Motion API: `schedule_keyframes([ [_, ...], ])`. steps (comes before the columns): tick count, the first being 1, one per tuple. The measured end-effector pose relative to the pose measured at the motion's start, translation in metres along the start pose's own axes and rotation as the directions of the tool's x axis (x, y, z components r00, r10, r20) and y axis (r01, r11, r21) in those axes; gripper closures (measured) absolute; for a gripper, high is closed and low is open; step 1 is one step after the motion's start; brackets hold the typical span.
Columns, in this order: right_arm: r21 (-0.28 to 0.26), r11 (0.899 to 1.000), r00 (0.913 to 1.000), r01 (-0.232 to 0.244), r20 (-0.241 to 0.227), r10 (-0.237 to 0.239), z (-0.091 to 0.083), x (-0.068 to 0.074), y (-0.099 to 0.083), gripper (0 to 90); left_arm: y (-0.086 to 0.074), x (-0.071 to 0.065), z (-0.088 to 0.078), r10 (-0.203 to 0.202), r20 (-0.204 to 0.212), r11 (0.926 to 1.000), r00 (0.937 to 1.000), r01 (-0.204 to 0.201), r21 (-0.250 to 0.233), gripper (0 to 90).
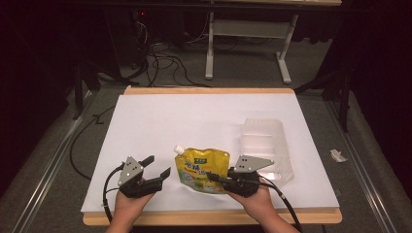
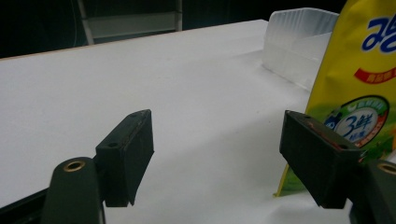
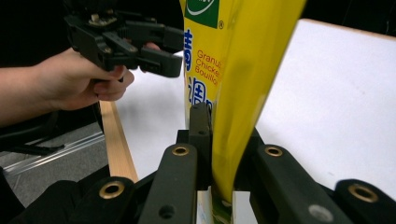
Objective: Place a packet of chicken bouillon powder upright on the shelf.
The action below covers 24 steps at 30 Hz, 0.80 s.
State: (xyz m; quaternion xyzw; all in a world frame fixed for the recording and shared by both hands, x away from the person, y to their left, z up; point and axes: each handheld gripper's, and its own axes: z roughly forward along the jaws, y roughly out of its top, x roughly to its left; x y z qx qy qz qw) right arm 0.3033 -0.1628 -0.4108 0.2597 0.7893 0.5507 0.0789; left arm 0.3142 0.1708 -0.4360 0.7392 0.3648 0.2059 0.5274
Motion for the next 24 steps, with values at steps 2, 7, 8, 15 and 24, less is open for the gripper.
schedule_keyframes([
  [2, -0.008, 1.000, 1.0000, 0.007, -0.002, -0.007, -0.003, 0.000, 0.002, 83.6, 0.000, 0.000, 0.000, 0.003, -0.001, 1.0000, 1.0000, -0.003, 0.006, 25.6],
  [7, -0.027, 0.999, 0.9998, 0.021, -0.004, -0.021, -0.012, 0.001, 0.008, 83.6, 0.000, 0.000, 0.000, 0.006, -0.005, 0.9999, 1.0000, -0.006, 0.010, 25.3],
  [8, -0.029, 0.999, 0.9997, 0.022, -0.005, -0.022, -0.013, 0.001, 0.009, 83.7, 0.000, 0.000, 0.000, 0.006, -0.005, 0.9999, 1.0000, -0.006, 0.010, 25.3],
  [15, -0.043, 0.999, 0.9994, 0.033, -0.012, -0.033, -0.021, 0.003, 0.014, 83.8, 0.000, 0.000, 0.000, 0.006, -0.007, 0.9999, 1.0000, -0.006, 0.010, 25.3],
  [24, -0.069, 0.997, 0.9992, 0.038, -0.009, -0.039, -0.034, 0.001, 0.021, 84.1, 0.000, 0.000, 0.000, 0.004, -0.002, 0.9999, 1.0000, -0.004, 0.010, 25.5],
])
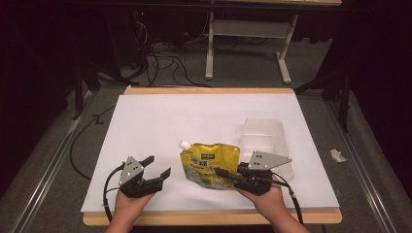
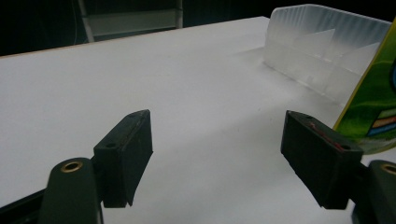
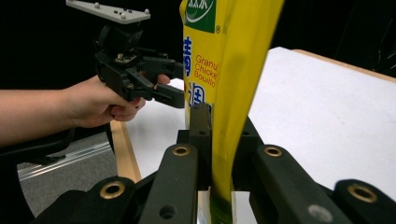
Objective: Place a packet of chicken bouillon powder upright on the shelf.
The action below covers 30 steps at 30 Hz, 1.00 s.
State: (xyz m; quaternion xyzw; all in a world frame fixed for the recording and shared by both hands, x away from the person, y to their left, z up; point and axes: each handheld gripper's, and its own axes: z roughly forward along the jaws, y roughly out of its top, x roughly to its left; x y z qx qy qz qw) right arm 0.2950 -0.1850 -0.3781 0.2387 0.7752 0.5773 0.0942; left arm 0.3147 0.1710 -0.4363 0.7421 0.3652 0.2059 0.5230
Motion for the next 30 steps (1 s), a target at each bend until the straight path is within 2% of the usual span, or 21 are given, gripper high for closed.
schedule_keyframes([
  [8, -0.037, 0.999, 0.9997, 0.012, 0.022, -0.011, -0.016, -0.005, 0.009, 84.4, 0.000, 0.000, 0.000, -0.001, 0.006, 1.0000, 1.0000, 0.001, 0.000, 25.6],
  [18, -0.092, 0.995, 0.9971, 0.024, 0.075, -0.017, -0.045, -0.017, 0.021, 84.5, 0.000, 0.000, 0.000, -0.001, 0.009, 1.0000, 1.0000, 0.001, -0.003, 25.8],
  [24, -0.111, 0.994, 0.9938, 0.020, 0.111, -0.007, -0.059, -0.027, 0.022, 84.5, 0.000, 0.000, 0.000, -0.001, 0.009, 1.0000, 1.0000, 0.001, -0.005, 25.8],
  [30, -0.119, 0.993, 0.9861, 0.010, 0.166, 0.010, -0.075, -0.041, 0.021, 84.5, 0.000, 0.000, 0.000, -0.002, 0.010, 1.0000, 0.9999, 0.003, -0.009, 25.8],
])
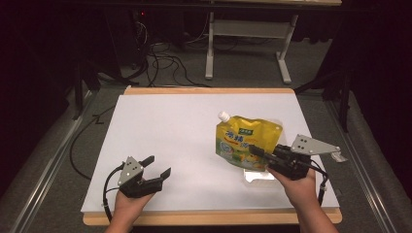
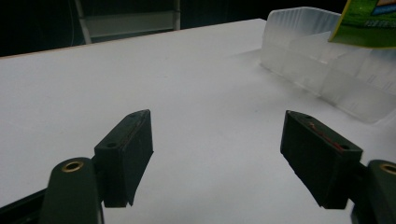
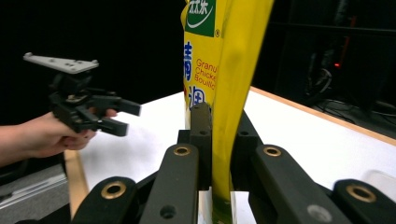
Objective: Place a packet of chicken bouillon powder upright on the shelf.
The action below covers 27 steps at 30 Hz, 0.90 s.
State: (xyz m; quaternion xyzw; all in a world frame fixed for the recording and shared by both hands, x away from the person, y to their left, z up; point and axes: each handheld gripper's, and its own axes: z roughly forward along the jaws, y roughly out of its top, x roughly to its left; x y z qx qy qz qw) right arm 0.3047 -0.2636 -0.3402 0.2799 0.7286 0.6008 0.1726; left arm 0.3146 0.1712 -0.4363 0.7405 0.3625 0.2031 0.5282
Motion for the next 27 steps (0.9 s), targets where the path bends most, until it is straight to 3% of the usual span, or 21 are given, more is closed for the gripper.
schedule_keyframes([
  [10, -0.014, 0.999, 0.9966, -0.042, 0.070, 0.043, -0.017, -0.029, -0.005, 84.6, 0.000, 0.000, 0.000, 0.004, 0.001, 1.0000, 1.0000, -0.004, 0.004, 25.9],
  [27, -0.017, 0.997, 0.9837, -0.070, 0.165, 0.072, -0.038, -0.057, -0.011, 84.8, 0.001, 0.001, -0.003, 0.006, 0.004, 0.9999, 1.0000, -0.006, -0.011, 26.2],
])
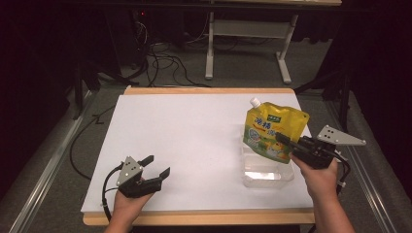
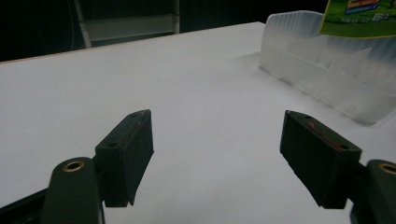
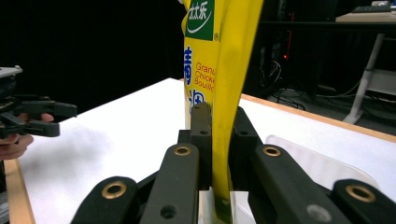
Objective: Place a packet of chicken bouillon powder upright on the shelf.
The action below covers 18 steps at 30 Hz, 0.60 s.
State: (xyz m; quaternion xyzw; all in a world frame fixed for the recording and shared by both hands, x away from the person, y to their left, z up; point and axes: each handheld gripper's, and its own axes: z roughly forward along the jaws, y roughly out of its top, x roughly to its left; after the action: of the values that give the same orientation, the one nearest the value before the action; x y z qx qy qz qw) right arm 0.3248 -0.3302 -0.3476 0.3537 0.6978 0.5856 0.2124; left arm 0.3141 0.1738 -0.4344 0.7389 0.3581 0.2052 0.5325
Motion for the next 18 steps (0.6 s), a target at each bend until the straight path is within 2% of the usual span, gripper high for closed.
schedule_keyframes([
  [7, 0.027, 1.000, 0.9998, 0.013, 0.016, -0.014, 0.005, -0.013, 0.006, 84.9, -0.001, 0.002, 0.001, 0.000, 0.002, 1.0000, 1.0000, 0.000, -0.002, 26.2],
  [13, 0.034, 0.999, 0.9999, 0.005, -0.009, -0.005, 0.019, -0.024, 0.008, 85.0, -0.002, 0.001, 0.001, -0.001, -0.002, 1.0000, 1.0000, 0.001, -0.003, 26.2],
  [18, 0.039, 0.999, 0.9997, 0.001, -0.024, 0.000, 0.024, -0.027, 0.005, 85.1, -0.002, 0.000, 0.002, 0.009, -0.003, 1.0000, 1.0000, -0.009, 0.002, 26.1],
])
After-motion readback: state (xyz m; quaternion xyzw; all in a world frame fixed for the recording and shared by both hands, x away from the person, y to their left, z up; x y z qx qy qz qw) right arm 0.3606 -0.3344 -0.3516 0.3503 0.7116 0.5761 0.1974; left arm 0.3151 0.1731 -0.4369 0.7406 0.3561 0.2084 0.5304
